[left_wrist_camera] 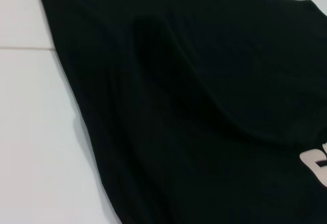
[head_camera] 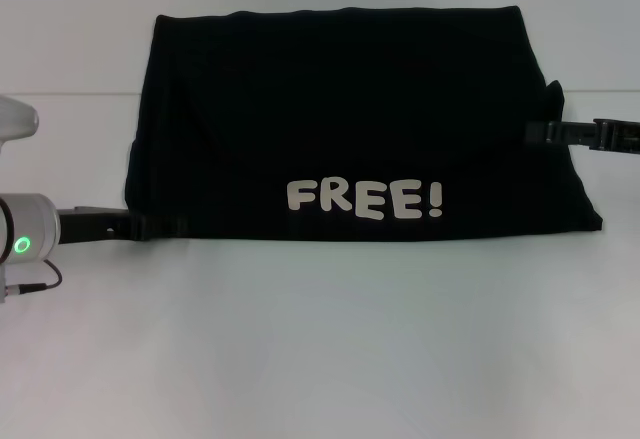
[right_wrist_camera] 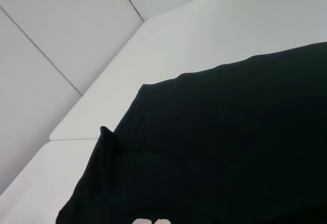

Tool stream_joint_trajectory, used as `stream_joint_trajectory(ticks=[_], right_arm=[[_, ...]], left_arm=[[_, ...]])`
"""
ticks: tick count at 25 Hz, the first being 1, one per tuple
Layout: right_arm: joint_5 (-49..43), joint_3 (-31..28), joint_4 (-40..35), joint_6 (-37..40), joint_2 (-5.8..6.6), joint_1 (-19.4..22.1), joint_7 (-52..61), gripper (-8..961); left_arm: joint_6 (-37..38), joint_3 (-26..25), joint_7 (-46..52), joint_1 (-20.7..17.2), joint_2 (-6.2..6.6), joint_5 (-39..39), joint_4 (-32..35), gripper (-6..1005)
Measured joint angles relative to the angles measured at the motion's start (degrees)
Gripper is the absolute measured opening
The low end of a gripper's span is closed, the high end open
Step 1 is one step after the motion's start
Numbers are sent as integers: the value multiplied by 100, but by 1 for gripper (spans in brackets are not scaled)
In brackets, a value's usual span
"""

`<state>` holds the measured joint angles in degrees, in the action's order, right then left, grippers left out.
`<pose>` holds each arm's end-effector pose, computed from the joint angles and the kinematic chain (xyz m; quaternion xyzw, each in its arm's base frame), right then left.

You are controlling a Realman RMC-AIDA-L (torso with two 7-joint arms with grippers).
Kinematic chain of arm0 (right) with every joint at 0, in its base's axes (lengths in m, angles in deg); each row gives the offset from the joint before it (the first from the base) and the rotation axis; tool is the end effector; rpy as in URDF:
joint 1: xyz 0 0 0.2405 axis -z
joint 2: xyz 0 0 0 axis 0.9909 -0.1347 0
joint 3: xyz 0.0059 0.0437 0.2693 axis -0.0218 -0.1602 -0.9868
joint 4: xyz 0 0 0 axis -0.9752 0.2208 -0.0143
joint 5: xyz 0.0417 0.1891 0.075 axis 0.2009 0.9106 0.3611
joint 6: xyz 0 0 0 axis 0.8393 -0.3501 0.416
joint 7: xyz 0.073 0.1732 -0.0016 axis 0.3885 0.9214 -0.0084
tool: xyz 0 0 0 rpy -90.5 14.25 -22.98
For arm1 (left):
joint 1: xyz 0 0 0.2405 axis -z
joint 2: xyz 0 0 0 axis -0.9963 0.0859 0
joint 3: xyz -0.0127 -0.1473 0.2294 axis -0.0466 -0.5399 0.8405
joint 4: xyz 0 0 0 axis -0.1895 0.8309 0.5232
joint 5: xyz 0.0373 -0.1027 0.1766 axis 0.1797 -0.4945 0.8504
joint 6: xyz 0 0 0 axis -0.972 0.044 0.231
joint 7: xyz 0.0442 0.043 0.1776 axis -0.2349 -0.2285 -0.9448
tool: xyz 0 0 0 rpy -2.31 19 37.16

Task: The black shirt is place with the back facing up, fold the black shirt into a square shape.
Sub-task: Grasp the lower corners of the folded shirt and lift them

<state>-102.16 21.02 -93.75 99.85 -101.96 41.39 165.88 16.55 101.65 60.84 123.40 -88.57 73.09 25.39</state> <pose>0.2801 0.4426 0.0255 -0.8212 0.4778 0.2205 0.2207 -0.3314 0.4233 -0.0370 -0.8164 -0.4817 -0.0867 0.3064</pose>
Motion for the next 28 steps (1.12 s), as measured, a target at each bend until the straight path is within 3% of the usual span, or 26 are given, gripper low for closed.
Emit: stream_joint_trajectory(ticks=[14, 20, 28], right_arm=[[25, -36, 0, -25, 15, 6, 24, 805], [25, -45, 0, -41, 18, 24, 25, 804], [24, -48, 0, -40, 29, 35, 27, 804]], left_arm=[[103, 29, -32, 65, 29, 113, 28, 797], [75, 26, -4, 122, 46, 250, 10, 655], [54, 33, -1, 142, 53, 332, -15, 300]])
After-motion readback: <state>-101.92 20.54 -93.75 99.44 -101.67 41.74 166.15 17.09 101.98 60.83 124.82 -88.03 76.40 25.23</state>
